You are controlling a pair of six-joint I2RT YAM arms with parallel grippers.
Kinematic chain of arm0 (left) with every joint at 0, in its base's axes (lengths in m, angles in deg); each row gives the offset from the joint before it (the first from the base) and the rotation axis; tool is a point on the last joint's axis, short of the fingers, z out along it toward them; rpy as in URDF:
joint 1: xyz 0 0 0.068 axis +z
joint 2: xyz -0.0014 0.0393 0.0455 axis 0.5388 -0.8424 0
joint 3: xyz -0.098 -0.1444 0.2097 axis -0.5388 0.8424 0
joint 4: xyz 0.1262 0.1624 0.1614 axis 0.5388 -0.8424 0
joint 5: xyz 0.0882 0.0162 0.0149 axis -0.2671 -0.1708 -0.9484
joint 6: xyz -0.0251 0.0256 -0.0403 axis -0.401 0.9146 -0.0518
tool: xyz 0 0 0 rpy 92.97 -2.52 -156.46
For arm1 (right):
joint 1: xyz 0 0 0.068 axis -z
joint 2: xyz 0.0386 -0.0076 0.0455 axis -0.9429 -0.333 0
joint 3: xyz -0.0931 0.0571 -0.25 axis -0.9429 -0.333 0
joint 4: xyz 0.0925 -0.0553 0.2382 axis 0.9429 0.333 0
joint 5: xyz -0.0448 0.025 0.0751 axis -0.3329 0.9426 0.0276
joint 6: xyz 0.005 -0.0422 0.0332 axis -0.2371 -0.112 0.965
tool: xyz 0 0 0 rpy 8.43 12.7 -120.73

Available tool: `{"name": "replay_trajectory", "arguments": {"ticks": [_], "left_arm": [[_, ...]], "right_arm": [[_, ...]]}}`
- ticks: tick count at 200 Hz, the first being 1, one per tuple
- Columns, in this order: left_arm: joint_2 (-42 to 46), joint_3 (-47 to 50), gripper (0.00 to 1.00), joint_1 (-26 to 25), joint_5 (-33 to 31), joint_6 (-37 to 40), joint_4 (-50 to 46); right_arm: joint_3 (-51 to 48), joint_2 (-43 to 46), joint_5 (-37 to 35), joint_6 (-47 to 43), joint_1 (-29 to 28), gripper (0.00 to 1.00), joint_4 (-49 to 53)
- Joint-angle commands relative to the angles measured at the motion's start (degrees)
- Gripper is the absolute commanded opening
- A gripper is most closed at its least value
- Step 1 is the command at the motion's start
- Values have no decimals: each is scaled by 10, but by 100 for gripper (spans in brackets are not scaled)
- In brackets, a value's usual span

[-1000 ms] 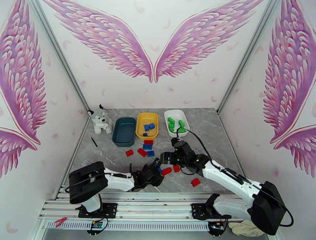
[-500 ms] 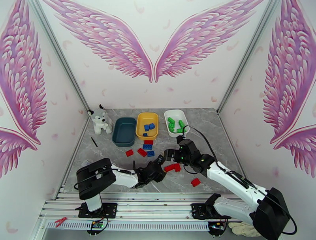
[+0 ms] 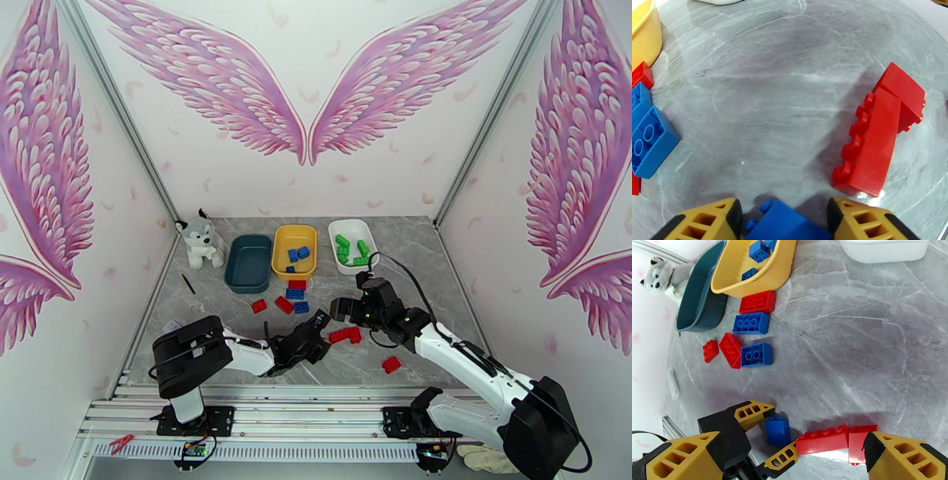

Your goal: Sort the legos into containers by color

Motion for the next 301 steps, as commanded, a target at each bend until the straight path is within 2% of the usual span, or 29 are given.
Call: {"name": "replay_trajectory", "arguments": {"ticks": [1, 76, 141, 168, 206, 233, 263, 272, 280, 289, 301], "left_arm": [[-5, 25, 61, -15, 47, -6, -69], [49, 45, 45, -22, -40, -40, -91], [176, 88, 43, 2, -68, -67, -117], [233, 85, 43, 44, -57, -71, -146], [275, 34, 46, 150, -27, -57, -173], [226, -63, 48, 214, 3, -29, -201], [118, -213, 49, 263, 25, -13, -245], [82, -258, 52, 275, 26, -11, -261], [54, -294, 61, 284, 26, -12, -274], [30, -325, 75, 291, 22, -12, -282], [13, -349, 82, 295, 13, -13, -290]], "right_arm": [[-8, -1, 16, 0, 5, 97, -5], [-9, -22, 30, 2, 5, 96, -21], [-9, -23, 40, 2, 5, 95, -26], [-10, -21, 47, 3, 5, 95, -31], [-9, -28, 57, 0, 5, 95, -42], [-5, -33, 57, -4, 5, 95, -42], [0, -34, 51, -11, 5, 95, -39], [2, -35, 52, -15, 5, 95, -38], [3, -35, 49, -18, 6, 95, -37], [3, -36, 48, -22, 5, 95, -37], [4, -37, 46, -25, 5, 95, -36]]}}
